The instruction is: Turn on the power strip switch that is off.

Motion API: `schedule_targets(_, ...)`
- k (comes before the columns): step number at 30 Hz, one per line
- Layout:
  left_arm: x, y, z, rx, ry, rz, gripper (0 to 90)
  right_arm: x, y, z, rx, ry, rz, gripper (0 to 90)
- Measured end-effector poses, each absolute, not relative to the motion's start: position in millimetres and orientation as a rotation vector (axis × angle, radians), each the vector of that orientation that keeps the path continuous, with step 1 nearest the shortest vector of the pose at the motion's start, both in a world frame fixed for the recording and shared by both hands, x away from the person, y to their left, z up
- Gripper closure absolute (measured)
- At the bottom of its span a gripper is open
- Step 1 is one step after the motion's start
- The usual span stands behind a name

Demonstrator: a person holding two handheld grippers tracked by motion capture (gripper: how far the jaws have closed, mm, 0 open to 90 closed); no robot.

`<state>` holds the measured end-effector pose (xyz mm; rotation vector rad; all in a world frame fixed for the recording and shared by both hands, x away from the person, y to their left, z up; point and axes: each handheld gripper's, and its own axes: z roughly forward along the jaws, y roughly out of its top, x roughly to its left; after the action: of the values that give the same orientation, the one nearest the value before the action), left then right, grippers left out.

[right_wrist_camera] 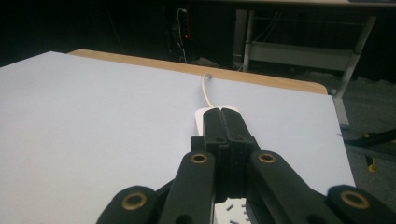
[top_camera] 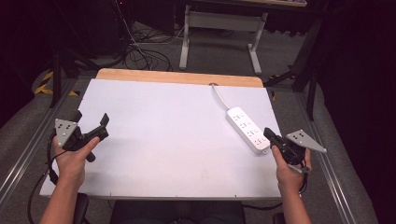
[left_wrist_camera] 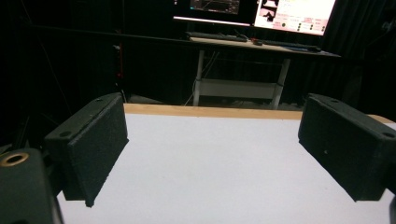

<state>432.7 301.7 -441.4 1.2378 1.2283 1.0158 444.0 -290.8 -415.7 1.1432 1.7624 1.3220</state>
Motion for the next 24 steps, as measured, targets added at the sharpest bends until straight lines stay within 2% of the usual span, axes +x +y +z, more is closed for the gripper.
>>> schedule_targets(24, 433, 301, -442, 1.267, 1.213, 1.022, 10.0, 492, -289, -414, 1.275, 1.897, 1.176, 90.0)
